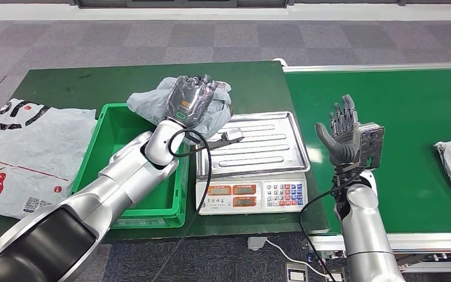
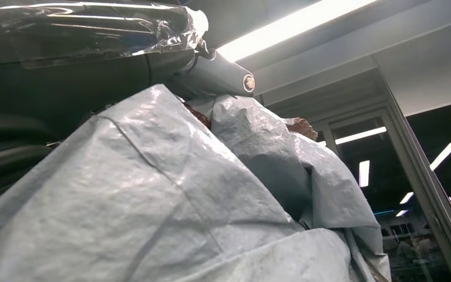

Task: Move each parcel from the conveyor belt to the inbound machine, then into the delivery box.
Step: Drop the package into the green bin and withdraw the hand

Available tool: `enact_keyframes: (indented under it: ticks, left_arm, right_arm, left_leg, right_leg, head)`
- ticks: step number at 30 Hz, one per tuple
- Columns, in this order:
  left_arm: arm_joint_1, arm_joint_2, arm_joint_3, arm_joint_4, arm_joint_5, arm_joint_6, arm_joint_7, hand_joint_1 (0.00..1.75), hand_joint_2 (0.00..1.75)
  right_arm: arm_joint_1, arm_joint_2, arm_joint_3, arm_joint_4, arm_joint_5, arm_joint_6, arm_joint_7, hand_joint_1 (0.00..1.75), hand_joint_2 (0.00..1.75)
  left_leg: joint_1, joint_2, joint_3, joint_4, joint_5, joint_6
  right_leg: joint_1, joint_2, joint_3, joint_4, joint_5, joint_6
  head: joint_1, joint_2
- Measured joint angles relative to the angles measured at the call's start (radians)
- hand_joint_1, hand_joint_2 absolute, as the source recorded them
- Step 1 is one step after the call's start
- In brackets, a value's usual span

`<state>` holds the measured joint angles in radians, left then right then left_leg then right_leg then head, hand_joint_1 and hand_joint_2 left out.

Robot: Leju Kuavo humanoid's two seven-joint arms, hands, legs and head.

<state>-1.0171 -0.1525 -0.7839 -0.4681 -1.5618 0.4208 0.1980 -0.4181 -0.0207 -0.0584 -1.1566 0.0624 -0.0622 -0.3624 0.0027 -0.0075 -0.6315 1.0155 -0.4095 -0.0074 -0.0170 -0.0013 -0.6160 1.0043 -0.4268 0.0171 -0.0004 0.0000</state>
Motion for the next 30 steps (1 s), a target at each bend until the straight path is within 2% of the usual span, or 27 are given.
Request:
enact_keyframes:
  ticks: [19, 23, 25, 27, 28, 30]
  left_arm:
    - [0.000, 0.000, 0.000, 0.003, 0.000, 0.000, 0.000, 1.75, 1.75]
    - [0.002, 0.005, 0.000, 0.003, 0.002, -0.007, 0.011, 0.00, 1.75]
    - [0.043, 0.042, 0.021, -0.011, 0.017, -0.037, 0.098, 0.00, 1.75]
    - [0.125, 0.111, 0.078, -0.027, 0.032, -0.019, 0.215, 0.00, 1.75]
    - [0.169, 0.144, 0.115, -0.028, 0.030, 0.017, 0.245, 0.00, 1.75]
    - [0.234, 0.201, 0.181, -0.018, 0.017, 0.067, 0.253, 0.00, 1.75]
  right_arm:
    - [0.000, 0.000, 0.000, 0.000, 0.000, 0.000, 0.000, 0.00, 1.75]
    - [0.000, 0.000, 0.000, 0.000, 0.006, 0.000, 0.004, 0.00, 1.75]
    - [0.008, -0.001, 0.000, -0.006, 0.043, -0.001, 0.029, 0.00, 1.75]
    - [0.033, -0.002, 0.000, -0.020, 0.089, -0.001, 0.054, 0.00, 1.75]
    - [0.050, -0.003, 0.000, -0.029, 0.102, 0.000, 0.058, 0.00, 1.75]
    - [0.080, -0.008, -0.001, -0.045, 0.113, 0.003, 0.060, 0.00, 1.75]
  left_leg:
    - [0.000, 0.000, 0.000, 0.000, 0.000, 0.000]
    - [0.000, 0.000, -0.001, 0.000, 0.000, 0.000]
    - [0.000, 0.002, 0.002, -0.002, -0.002, -0.001]
    - [-0.001, 0.009, 0.010, -0.004, -0.006, -0.005]
    - [-0.001, 0.013, 0.014, -0.004, -0.008, -0.007]
    - [0.000, 0.019, 0.015, -0.004, -0.008, -0.009]
  right_leg:
    - [0.000, 0.000, 0.000, 0.000, 0.000, 0.000]
    - [0.000, 0.000, 0.000, 0.000, 0.000, 0.000]
    - [0.000, 0.002, 0.002, 0.000, -0.001, -0.001]
    - [-0.001, 0.010, 0.006, 0.000, -0.002, -0.003]
    - [-0.001, 0.014, 0.006, 0.000, -0.003, -0.004]
    - [0.001, 0.019, 0.005, 0.000, -0.003, -0.006]
  head:
    - [0.000, 0.000]
    - [0.000, 0.000]
    - [0.000, 0.000]
    - [0.000, 0.000]
    - [0.000, 0.000]
    - [-0.001, 0.000]
